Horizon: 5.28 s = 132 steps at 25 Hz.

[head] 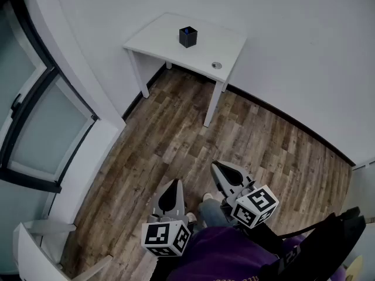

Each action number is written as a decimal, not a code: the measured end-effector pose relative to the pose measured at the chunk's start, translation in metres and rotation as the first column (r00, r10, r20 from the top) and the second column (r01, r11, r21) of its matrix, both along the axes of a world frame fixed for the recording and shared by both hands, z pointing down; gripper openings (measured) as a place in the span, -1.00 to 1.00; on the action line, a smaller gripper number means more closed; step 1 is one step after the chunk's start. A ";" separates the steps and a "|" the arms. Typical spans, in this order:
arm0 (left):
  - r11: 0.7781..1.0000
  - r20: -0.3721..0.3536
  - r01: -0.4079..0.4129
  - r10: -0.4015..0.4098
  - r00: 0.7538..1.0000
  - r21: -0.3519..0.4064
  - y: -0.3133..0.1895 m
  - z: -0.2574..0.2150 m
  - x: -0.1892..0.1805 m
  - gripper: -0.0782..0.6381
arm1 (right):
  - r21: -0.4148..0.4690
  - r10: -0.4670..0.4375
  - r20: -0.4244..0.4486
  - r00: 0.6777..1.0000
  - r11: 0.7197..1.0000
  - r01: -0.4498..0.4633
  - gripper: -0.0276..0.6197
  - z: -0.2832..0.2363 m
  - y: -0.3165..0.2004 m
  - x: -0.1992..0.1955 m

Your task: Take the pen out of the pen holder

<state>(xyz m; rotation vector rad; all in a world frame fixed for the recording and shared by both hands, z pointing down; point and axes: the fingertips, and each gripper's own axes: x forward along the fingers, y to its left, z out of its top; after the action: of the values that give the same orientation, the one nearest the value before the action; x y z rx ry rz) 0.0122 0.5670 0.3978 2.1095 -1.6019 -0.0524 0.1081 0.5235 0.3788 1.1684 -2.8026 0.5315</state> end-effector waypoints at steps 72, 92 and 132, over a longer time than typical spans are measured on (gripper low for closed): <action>1.000 0.015 -0.020 0.019 1.000 0.019 -0.444 0.005 -0.056 -0.77 | 0.030 -0.017 0.009 1.000 0.999 0.017 -0.88 0.006 -0.443 -0.066; 1.000 0.010 0.016 -0.016 1.000 -0.011 -0.534 0.017 -0.065 -0.77 | 0.035 -0.036 -0.007 0.999 0.999 0.037 -0.88 0.011 -0.546 -0.074; 0.997 0.020 0.025 -0.023 1.000 -0.068 -0.750 0.030 -0.066 -0.77 | -0.026 -0.079 -0.182 0.980 0.997 0.075 -0.84 0.066 -0.772 -0.065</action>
<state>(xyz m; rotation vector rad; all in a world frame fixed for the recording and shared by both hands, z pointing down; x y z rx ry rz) -0.0535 -0.1831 0.4275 2.0448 -1.6172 0.0143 0.0431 -0.2481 0.4445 1.0424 -2.6676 0.4198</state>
